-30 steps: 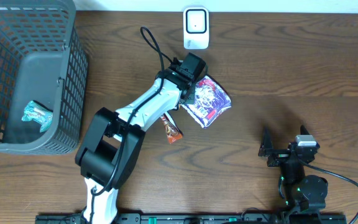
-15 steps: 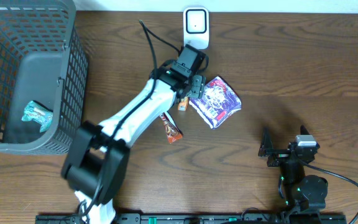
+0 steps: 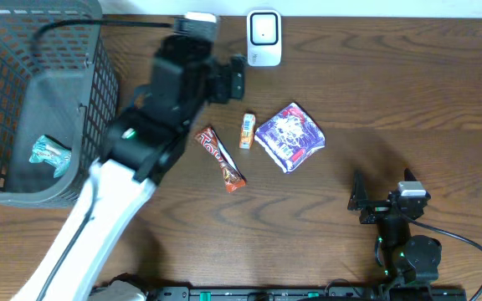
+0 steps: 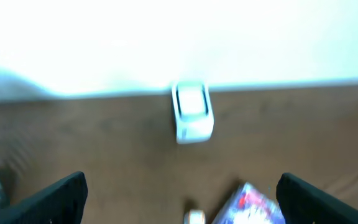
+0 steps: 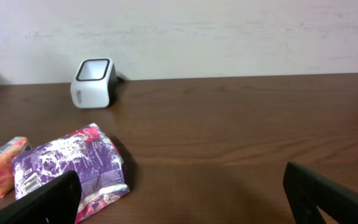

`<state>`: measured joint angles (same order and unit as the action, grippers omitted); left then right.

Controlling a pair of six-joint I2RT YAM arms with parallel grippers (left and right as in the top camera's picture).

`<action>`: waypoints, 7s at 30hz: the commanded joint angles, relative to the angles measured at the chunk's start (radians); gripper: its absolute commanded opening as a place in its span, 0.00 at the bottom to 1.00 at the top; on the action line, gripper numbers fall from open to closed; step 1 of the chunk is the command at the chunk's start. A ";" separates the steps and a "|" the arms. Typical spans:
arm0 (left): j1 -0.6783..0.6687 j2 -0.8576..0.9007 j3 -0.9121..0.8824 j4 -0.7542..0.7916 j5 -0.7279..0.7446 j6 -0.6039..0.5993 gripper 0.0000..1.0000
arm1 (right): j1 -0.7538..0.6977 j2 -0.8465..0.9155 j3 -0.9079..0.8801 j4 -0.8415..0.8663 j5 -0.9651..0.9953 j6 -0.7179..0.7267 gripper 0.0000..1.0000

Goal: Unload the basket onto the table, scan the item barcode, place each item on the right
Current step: 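Reach the left gripper into the basket toward the green wipes pack, then grasp the green wipes pack and carry it beside the orange packet, then release the wipes and hold the left gripper above the table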

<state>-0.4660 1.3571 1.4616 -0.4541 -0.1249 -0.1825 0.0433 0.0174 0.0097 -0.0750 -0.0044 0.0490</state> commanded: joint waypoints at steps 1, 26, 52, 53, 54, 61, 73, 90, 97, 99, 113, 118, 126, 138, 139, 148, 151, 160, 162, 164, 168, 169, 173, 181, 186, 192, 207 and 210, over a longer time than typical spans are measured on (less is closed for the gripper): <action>0.055 -0.071 0.009 0.023 -0.020 0.007 0.97 | 0.004 -0.005 -0.003 -0.001 -0.002 0.014 0.99; 0.685 -0.132 0.009 0.066 -0.214 0.006 0.97 | 0.004 -0.005 -0.004 -0.001 -0.002 0.014 0.99; 0.831 0.167 0.008 -0.180 -0.426 -0.139 0.97 | 0.004 -0.005 -0.003 -0.001 -0.002 0.014 0.99; 0.842 0.182 0.008 -0.198 -0.425 -0.158 0.97 | 0.004 -0.005 -0.004 -0.001 -0.002 0.014 0.99; 0.851 0.194 0.008 -0.210 -0.425 -0.174 0.97 | 0.004 -0.005 -0.004 -0.001 -0.002 0.014 0.99; 0.917 0.270 0.008 -0.305 -0.244 -0.291 0.97 | 0.004 -0.005 -0.004 -0.001 -0.002 0.014 0.99; 0.931 0.410 -0.026 -0.367 -0.056 -0.299 0.97 | 0.004 -0.005 -0.004 -0.001 -0.002 0.014 0.99; 0.932 0.639 -0.046 -0.341 -0.095 -0.309 0.96 | 0.004 -0.005 -0.004 -0.001 -0.002 0.014 0.99; 0.932 0.672 -0.046 -0.330 -0.092 -0.309 0.35 | 0.004 -0.005 -0.004 -0.001 -0.002 0.014 0.99; 0.932 0.672 -0.046 -0.330 -0.092 -0.309 0.35 | 0.004 -0.005 -0.004 -0.001 -0.002 0.014 0.99; 0.931 0.399 0.031 -0.312 -0.089 -0.314 0.07 | 0.004 -0.005 -0.004 -0.001 -0.002 0.014 0.99; 0.929 0.138 0.031 -0.178 0.088 -0.314 0.07 | 0.004 -0.005 -0.003 -0.001 -0.002 0.014 0.99; 0.820 -0.161 0.031 0.072 0.370 -0.385 0.07 | 0.004 -0.005 -0.004 -0.001 -0.002 0.014 0.99; 0.273 -0.058 0.030 -0.060 0.262 -0.274 0.07 | 0.004 -0.005 -0.004 -0.001 -0.002 0.014 0.99; 0.245 -0.025 0.030 -0.081 0.217 -0.274 0.08 | 0.004 -0.005 -0.004 -0.001 -0.002 0.014 0.99; 0.116 0.293 0.030 -0.137 0.158 -0.191 0.08 | 0.004 -0.005 -0.004 -0.001 -0.002 0.014 0.99; 0.094 0.378 0.030 -0.148 0.159 -0.192 0.14 | 0.004 -0.005 -0.003 -0.001 -0.002 0.014 0.99; 0.036 0.478 0.030 -0.155 0.162 -0.192 0.31 | 0.004 -0.005 -0.004 -0.001 -0.002 0.014 0.99; 0.025 0.480 0.030 -0.155 0.162 -0.192 0.52 | 0.004 -0.005 -0.004 -0.001 -0.002 0.014 0.99; 0.019 0.480 0.030 -0.150 0.161 -0.192 0.70 | 0.004 -0.005 -0.003 -0.001 -0.002 0.014 0.99; 0.025 0.461 0.032 -0.135 0.161 -0.192 0.78 | 0.004 -0.005 -0.003 -0.001 -0.002 0.014 0.99; 0.030 0.451 0.035 -0.135 0.161 -0.192 0.79 | 0.004 -0.005 -0.004 -0.001 -0.002 0.014 0.99; 0.053 0.367 0.048 -0.136 0.161 -0.192 0.84 | 0.004 -0.005 -0.004 -0.001 -0.002 0.014 0.99; 0.101 0.081 0.048 -0.264 0.161 -0.192 0.99 | 0.004 -0.005 -0.003 -0.001 -0.002 0.014 0.99; 0.108 -0.055 0.048 -0.468 0.161 -0.192 0.98 | 0.004 -0.005 -0.003 -0.001 -0.002 0.014 0.99; 0.108 -0.132 0.048 -0.669 0.162 -0.192 0.98 | 0.004 -0.005 -0.003 -0.001 -0.002 0.014 0.99; 0.108 -0.134 0.048 -0.829 0.162 -0.192 0.98 | 0.004 -0.005 -0.004 -0.001 -0.002 0.014 0.99; 0.108 -0.134 0.048 -0.829 0.162 -0.192 0.98 | 0.004 -0.005 -0.004 -0.001 -0.002 0.014 0.99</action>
<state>-0.3607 1.2266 1.5005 -1.2789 0.0460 -0.3847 0.0433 0.0174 0.0097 -0.0750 -0.0044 0.0494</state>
